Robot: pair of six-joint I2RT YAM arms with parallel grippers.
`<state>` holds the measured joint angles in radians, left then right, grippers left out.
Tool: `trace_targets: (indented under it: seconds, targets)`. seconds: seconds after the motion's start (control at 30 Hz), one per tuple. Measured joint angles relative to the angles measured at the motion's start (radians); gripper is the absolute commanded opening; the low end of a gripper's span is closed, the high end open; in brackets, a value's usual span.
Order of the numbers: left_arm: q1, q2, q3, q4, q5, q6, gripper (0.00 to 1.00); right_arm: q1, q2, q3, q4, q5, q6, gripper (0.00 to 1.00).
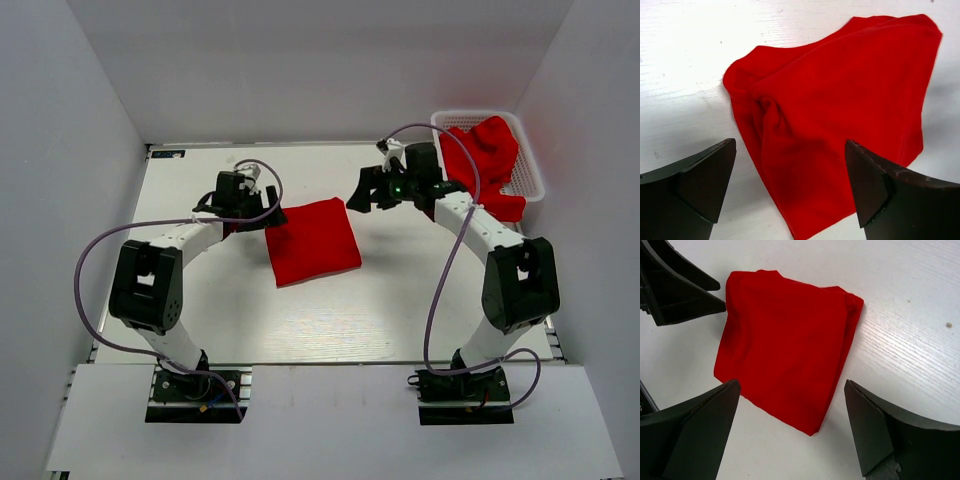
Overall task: Fold and stack the t-shirts
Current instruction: Put the neatly folded tshirt into the corner of the board with the left arm
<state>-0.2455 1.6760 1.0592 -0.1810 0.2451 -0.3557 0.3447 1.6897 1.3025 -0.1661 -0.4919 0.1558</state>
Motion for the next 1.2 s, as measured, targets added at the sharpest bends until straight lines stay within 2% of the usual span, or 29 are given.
trace_targets:
  seconds: [0.17,0.33,0.43,0.53,0.57,0.63,0.67,0.7,0.83,0.93,1.1,1.2]
  targets:
    - [0.000,0.048,0.001,0.008,-0.024,-0.011,0.84,-0.012,-0.014,-0.052,0.004,0.003,0.021,0.90]
    - [0.000,0.146,0.008,0.002,-0.029,-0.011,0.76,-0.022,-0.018,-0.057,0.003,0.004,0.027,0.90]
    - [-0.001,0.168,0.031,0.013,-0.019,-0.007,0.65,-0.027,-0.029,-0.057,0.003,0.008,0.029,0.90]
    - [-0.001,0.216,0.066,0.020,-0.012,-0.002,0.46,-0.031,-0.034,-0.058,0.003,0.012,0.032,0.90]
    - [-0.001,0.233,0.083,0.023,-0.012,-0.003,0.36,-0.032,-0.035,-0.058,0.003,0.016,0.032,0.90]
    - [-0.002,0.270,0.118,0.032,-0.006,0.002,0.26,-0.035,-0.039,-0.070,0.005,0.023,0.035,0.90]
    - [-0.002,0.284,0.134,0.035,0.001,0.002,0.17,-0.037,-0.043,-0.079,0.002,0.028,0.036,0.90]
    - [-0.002,0.294,0.143,0.040,0.007,0.004,0.00,-0.039,-0.046,-0.087,0.001,0.035,0.037,0.90]
    - [0.002,0.316,0.188,0.029,0.015,0.019,0.00,-0.049,-0.056,-0.111,-0.014,0.069,0.039,0.90]
    - [0.004,0.346,0.256,-0.035,-0.042,0.035,0.00,-0.058,-0.066,-0.123,-0.019,0.094,0.040,0.90]
    - [0.019,0.479,0.575,-0.258,-0.296,0.113,0.00,-0.072,-0.079,-0.127,-0.019,0.131,0.042,0.90]
    - [0.046,0.501,0.655,-0.331,-0.436,0.152,0.00,-0.079,-0.082,-0.128,-0.020,0.150,0.044,0.90]
